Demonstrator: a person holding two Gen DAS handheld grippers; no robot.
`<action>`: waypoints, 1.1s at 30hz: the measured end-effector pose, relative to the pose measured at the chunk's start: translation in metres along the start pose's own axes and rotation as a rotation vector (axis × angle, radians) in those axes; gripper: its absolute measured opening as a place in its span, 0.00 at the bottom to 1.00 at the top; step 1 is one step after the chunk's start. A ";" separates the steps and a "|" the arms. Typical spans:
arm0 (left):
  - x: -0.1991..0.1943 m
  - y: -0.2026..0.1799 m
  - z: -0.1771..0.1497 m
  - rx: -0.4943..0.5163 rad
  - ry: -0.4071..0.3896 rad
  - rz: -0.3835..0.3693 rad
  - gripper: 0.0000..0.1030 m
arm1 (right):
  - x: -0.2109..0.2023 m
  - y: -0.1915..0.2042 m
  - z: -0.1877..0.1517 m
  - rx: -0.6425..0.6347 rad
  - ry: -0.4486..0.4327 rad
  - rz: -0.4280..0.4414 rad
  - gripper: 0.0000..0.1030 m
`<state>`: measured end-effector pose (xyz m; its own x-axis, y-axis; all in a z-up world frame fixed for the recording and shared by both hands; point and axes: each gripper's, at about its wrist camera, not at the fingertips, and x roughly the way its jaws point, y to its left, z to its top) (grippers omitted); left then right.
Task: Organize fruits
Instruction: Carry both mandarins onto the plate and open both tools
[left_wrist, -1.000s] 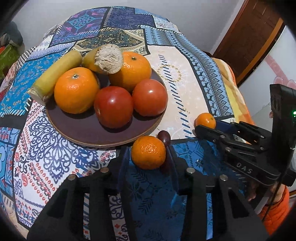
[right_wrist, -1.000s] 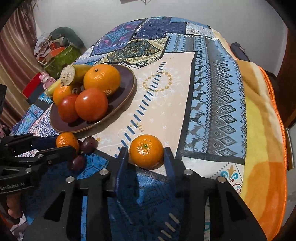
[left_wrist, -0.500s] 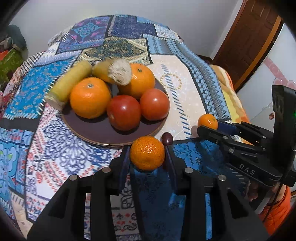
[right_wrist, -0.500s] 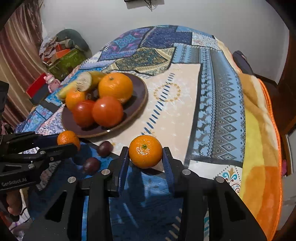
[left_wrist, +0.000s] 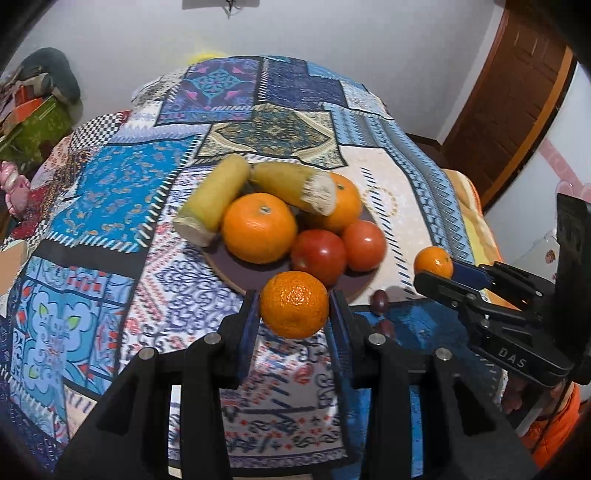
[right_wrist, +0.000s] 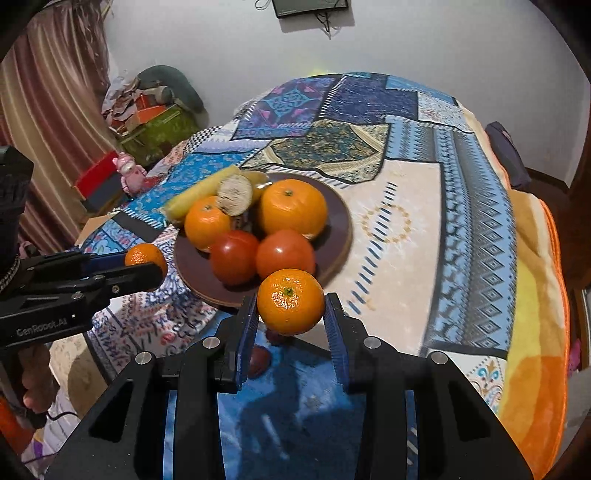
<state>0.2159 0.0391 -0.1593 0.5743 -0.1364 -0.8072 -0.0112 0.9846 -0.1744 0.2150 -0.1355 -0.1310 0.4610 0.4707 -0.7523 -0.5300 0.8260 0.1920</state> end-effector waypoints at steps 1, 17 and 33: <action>0.001 0.004 0.001 -0.005 0.000 0.004 0.37 | 0.001 0.002 0.001 -0.003 0.000 0.004 0.32; 0.033 0.010 0.018 0.017 0.031 -0.004 0.37 | 0.031 0.018 0.031 -0.028 -0.005 0.029 0.32; 0.053 0.015 0.018 -0.008 0.056 -0.028 0.37 | 0.046 0.017 0.041 -0.034 -0.014 0.023 0.33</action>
<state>0.2604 0.0484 -0.1943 0.5280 -0.1698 -0.8321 -0.0026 0.9795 -0.2015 0.2559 -0.0870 -0.1363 0.4579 0.4940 -0.7391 -0.5648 0.8037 0.1873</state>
